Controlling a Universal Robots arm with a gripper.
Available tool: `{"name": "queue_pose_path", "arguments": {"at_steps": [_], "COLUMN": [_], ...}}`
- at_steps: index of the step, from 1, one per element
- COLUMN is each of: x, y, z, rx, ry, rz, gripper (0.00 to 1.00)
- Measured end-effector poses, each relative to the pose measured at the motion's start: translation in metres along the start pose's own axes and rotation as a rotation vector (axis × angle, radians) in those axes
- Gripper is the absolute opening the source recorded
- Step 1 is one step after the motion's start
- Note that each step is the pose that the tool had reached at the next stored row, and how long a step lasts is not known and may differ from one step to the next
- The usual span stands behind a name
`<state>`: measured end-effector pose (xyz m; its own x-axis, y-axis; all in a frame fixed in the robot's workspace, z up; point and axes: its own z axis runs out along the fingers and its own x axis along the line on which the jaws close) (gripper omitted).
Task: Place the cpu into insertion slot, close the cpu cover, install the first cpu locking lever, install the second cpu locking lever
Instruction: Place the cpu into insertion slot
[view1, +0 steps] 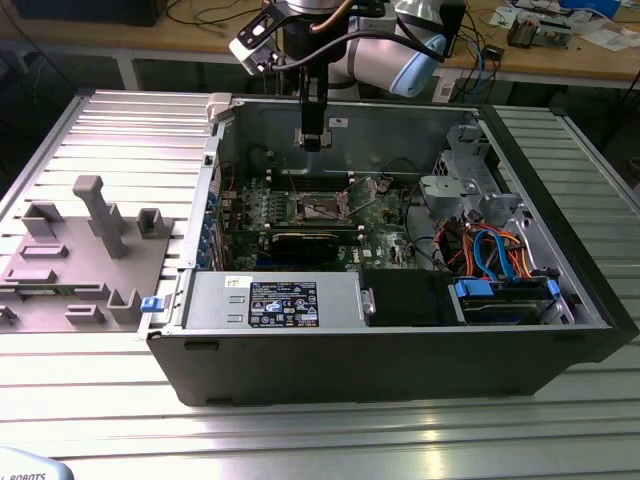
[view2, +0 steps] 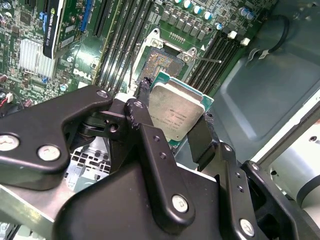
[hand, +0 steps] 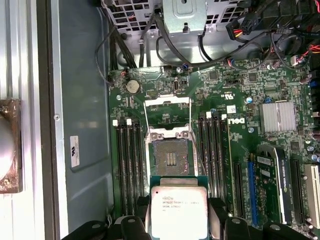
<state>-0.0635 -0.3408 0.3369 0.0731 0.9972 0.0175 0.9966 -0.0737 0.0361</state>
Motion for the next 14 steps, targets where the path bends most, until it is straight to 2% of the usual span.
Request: {"name": "queue_pose_path", "arguments": {"at_steps": [14], "x": [0.0000], "y": [0.0000], "z": [0.0004], "rx": [-0.0002], "ry": [-0.0005], "rz": [0.015], "gripper": [0.55]}}
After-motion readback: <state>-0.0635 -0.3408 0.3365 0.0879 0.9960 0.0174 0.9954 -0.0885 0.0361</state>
